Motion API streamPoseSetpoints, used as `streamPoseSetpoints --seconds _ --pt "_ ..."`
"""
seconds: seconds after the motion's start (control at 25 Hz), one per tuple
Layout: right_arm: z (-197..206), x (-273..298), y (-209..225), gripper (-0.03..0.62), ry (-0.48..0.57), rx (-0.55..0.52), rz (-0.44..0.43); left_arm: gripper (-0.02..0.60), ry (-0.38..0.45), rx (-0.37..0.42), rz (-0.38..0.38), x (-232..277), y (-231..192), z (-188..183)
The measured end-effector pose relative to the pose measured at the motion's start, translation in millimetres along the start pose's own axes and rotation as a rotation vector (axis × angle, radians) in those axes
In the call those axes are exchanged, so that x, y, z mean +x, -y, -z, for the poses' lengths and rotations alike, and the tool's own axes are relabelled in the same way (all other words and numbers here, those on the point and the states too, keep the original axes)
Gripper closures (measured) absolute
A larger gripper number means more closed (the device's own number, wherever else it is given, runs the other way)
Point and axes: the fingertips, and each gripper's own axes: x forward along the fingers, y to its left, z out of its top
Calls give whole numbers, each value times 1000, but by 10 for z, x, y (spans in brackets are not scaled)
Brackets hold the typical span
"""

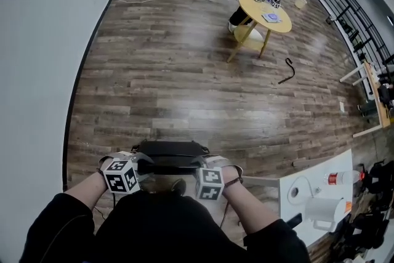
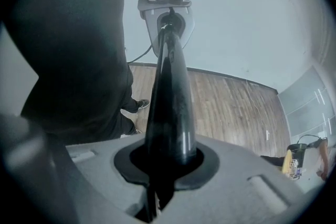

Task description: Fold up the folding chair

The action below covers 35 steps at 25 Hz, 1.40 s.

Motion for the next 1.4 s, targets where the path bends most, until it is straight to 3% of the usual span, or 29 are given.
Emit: streamPoseSetpoints --seconds 0.4,0.72,1.4 --pt "-29 5 247 545 8 28 -26 514 -9 -38 -59 -52 -267 -8" --pt "-33 -47 444 551 23 -24 -56 518 -21 -86 -75 -97 -424 -78" --pt "-464 -149 334 556 44 -132 -260 518 -22 -219 15 -446 -132 90"
